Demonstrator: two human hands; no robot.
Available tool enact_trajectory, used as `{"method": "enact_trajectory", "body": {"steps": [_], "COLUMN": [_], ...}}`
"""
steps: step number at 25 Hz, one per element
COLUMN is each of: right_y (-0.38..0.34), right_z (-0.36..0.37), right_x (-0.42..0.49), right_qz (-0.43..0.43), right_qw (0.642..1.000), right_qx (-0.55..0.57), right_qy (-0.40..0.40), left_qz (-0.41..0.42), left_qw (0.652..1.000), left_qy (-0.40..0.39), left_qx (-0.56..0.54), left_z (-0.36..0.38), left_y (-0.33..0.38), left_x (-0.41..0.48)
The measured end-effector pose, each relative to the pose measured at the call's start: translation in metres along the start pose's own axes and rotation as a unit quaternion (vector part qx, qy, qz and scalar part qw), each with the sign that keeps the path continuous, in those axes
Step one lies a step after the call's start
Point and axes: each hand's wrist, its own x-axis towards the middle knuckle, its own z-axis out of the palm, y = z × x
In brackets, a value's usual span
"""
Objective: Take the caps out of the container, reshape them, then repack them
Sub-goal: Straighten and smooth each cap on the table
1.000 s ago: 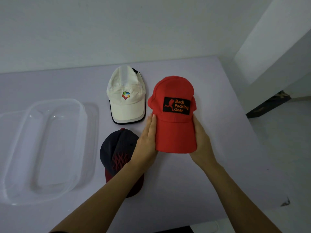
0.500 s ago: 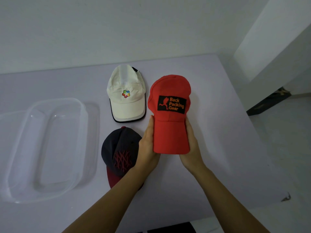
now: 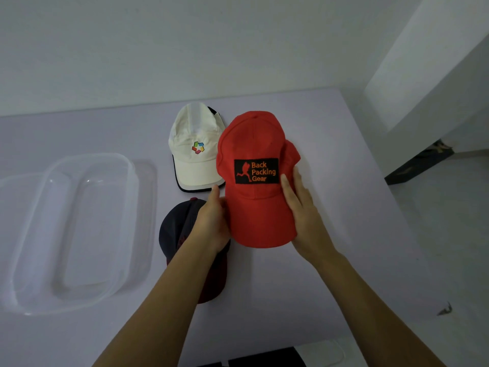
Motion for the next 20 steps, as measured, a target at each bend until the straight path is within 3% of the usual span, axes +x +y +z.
{"method": "enact_trajectory", "body": {"steps": [6, 8, 11, 14, 16, 18, 20], "right_y": [-0.004, -0.004, 0.002, 0.005, -0.005, -0.018, -0.022], "right_z": [0.009, 0.009, 0.008, 0.012, 0.017, 0.023, 0.022], "right_x": [0.001, 0.001, -0.003, -0.008, -0.011, -0.013, -0.016], "right_qz": [0.036, 0.02, 0.02, 0.05, 0.032, 0.005, 0.016], "right_qw": [0.993, 0.996, 0.999, 0.999, 0.999, 0.998, 0.991], "right_qx": [0.115, 0.085, 0.039, 0.012, 0.017, 0.068, 0.123], "right_qy": [0.011, 0.01, 0.002, 0.015, 0.01, -0.001, 0.045], "left_qz": [-0.09, -0.085, 0.03, 0.186, 0.206, 0.174, 0.163], "left_qw": [0.996, 0.996, 0.998, 0.946, 0.941, 0.968, 0.975], "left_qy": [-0.01, -0.006, 0.047, 0.103, 0.054, 0.028, 0.016], "left_qx": [-0.018, -0.023, 0.006, 0.243, 0.263, 0.181, 0.152], "left_z": [0.025, 0.02, 0.009, 0.005, 0.007, 0.01, 0.009], "left_y": [-0.001, -0.003, -0.001, -0.018, -0.035, -0.044, -0.05], "left_x": [-0.025, -0.024, -0.015, -0.016, -0.02, -0.023, -0.023]}}
